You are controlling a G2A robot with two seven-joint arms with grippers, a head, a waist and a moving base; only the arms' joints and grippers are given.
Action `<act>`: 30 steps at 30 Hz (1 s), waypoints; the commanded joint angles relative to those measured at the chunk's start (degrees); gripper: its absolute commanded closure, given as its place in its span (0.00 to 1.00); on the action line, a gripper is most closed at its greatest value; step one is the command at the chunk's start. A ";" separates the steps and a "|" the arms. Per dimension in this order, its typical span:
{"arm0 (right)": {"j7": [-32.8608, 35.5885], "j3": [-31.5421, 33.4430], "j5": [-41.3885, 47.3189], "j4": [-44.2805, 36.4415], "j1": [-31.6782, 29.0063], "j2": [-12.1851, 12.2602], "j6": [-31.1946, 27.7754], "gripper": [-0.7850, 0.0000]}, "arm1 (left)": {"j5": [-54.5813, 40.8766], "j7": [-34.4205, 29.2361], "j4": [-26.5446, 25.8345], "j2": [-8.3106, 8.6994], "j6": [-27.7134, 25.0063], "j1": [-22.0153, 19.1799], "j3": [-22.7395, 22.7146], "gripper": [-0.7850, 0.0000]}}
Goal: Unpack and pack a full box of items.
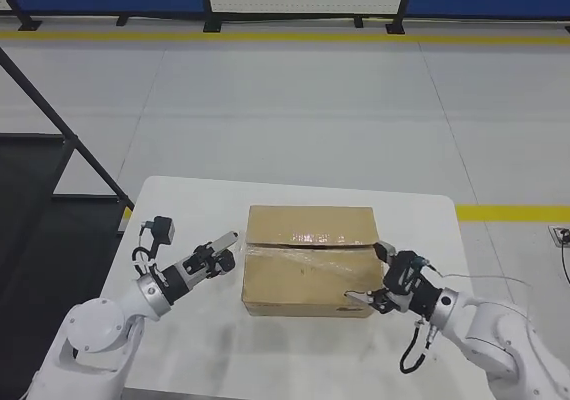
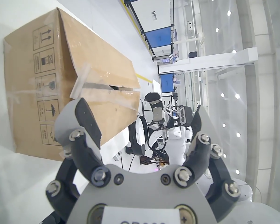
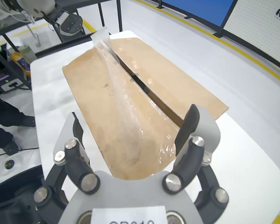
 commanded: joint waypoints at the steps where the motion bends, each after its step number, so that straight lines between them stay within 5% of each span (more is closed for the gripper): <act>1: -1.37 -0.48 -7.27 -1.38 -0.93 0.03 2.33 0.51 | -0.04 0.22 -0.05 0.02 -0.01 0.12 0.07 0.00; 6: -3.36 -2.04 -17.21 -3.63 -2.52 0.06 4.33 0.62 | 0.22 0.61 -0.18 0.07 -0.02 0.14 0.59 0.00; 17: 0.16 -3.36 -21.59 -3.36 -1.10 -0.10 1.68 0.78 | -0.08 1.15 -0.07 0.23 0.28 -0.47 0.71 0.00; 21: 3.74 -3.86 -21.72 -4.17 0.05 -0.38 2.62 0.98 | -0.59 1.19 -0.07 0.35 0.10 -0.34 0.11 0.00; 30: 8.22 -5.06 -26.24 -11.23 0.69 -1.01 8.67 1.00 | -1.70 0.96 0.42 0.63 -0.82 0.63 -0.99 0.00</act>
